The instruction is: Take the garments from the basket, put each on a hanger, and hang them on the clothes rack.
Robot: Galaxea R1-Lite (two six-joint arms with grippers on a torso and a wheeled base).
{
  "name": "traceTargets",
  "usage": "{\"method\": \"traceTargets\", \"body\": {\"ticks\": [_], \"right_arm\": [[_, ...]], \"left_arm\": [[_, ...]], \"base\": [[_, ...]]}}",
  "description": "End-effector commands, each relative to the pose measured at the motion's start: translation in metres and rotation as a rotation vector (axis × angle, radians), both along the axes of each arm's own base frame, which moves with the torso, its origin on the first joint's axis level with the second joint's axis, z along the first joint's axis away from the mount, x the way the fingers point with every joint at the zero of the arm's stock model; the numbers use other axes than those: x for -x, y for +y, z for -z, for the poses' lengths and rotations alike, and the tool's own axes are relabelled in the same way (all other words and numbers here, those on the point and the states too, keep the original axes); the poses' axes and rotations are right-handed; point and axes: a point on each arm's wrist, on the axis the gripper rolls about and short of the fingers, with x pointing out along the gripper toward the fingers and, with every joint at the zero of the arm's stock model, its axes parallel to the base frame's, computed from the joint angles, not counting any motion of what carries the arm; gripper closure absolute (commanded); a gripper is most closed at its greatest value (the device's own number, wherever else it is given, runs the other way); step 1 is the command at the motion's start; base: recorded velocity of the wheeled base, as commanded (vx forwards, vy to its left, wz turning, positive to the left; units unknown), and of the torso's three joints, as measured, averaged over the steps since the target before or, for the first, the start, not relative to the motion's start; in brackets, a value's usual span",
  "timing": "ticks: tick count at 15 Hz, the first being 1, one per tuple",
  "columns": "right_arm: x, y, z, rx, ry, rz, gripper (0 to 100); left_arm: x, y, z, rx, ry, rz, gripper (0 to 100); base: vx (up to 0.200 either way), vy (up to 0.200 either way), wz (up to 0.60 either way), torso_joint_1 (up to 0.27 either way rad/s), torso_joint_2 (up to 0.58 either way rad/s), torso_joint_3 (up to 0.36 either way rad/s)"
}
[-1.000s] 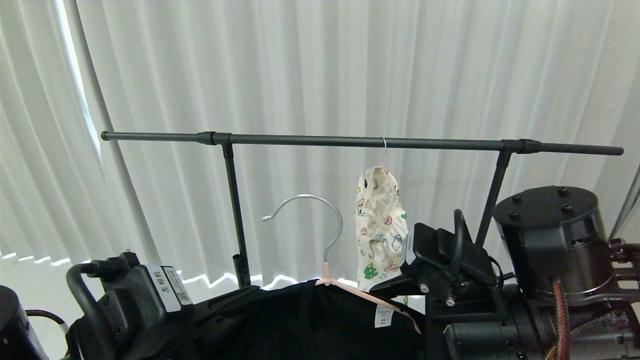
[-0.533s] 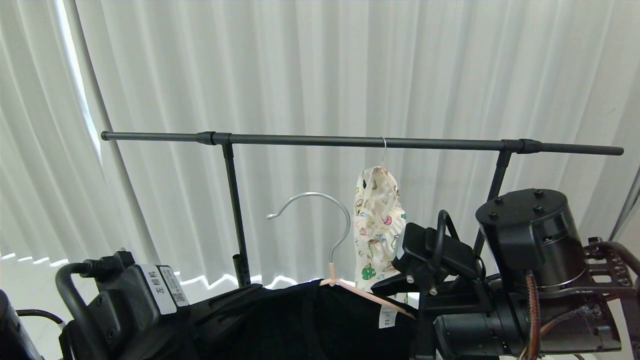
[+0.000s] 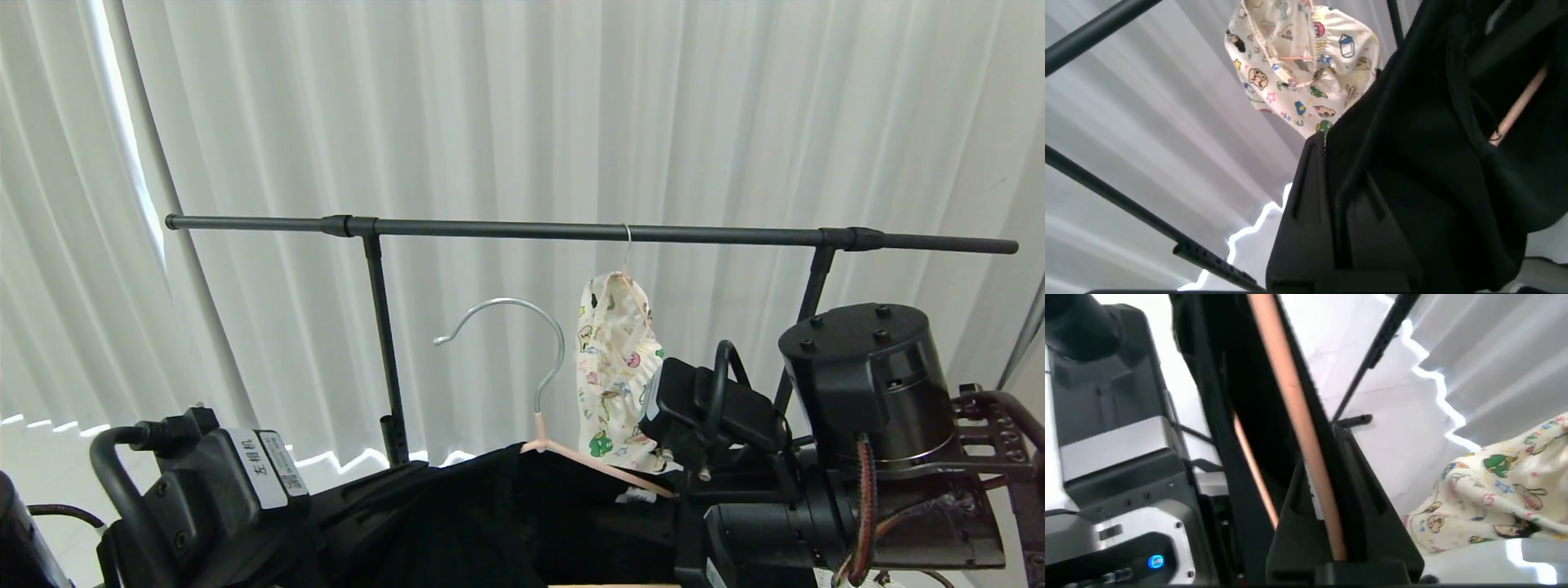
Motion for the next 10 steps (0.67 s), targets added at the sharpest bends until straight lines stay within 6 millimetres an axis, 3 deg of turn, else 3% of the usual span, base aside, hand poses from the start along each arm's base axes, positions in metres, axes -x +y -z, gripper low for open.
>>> {"method": "traceTargets", "body": {"ticks": [1,2,6,10], "right_arm": [[-0.005,-0.004,-0.001,0.012,-0.073,-0.016,100],[-0.007,-0.006,-0.003,0.016,-0.124,-0.033,100],[-0.015,-0.016,-0.017,-0.021,-0.278,-0.026,100],[-0.026,-0.048,-0.016,0.038,-0.390,0.021,100]], "left_arm": [[0.000,0.000,0.001,-0.005,0.003,0.000,100],[-0.001,0.000,0.001,-0.005,0.005,-0.002,0],[-0.003,0.006,0.003,-0.002,0.011,-0.050,0],[-0.007,0.018,-0.003,0.028,-0.010,-0.120,0]], "base": [[0.000,0.000,0.00,0.000,0.00,0.000],[0.000,0.000,0.00,0.000,0.00,0.000],[0.000,0.000,0.00,0.000,0.00,0.000],[0.000,0.000,0.00,0.000,0.00,0.000]]}}
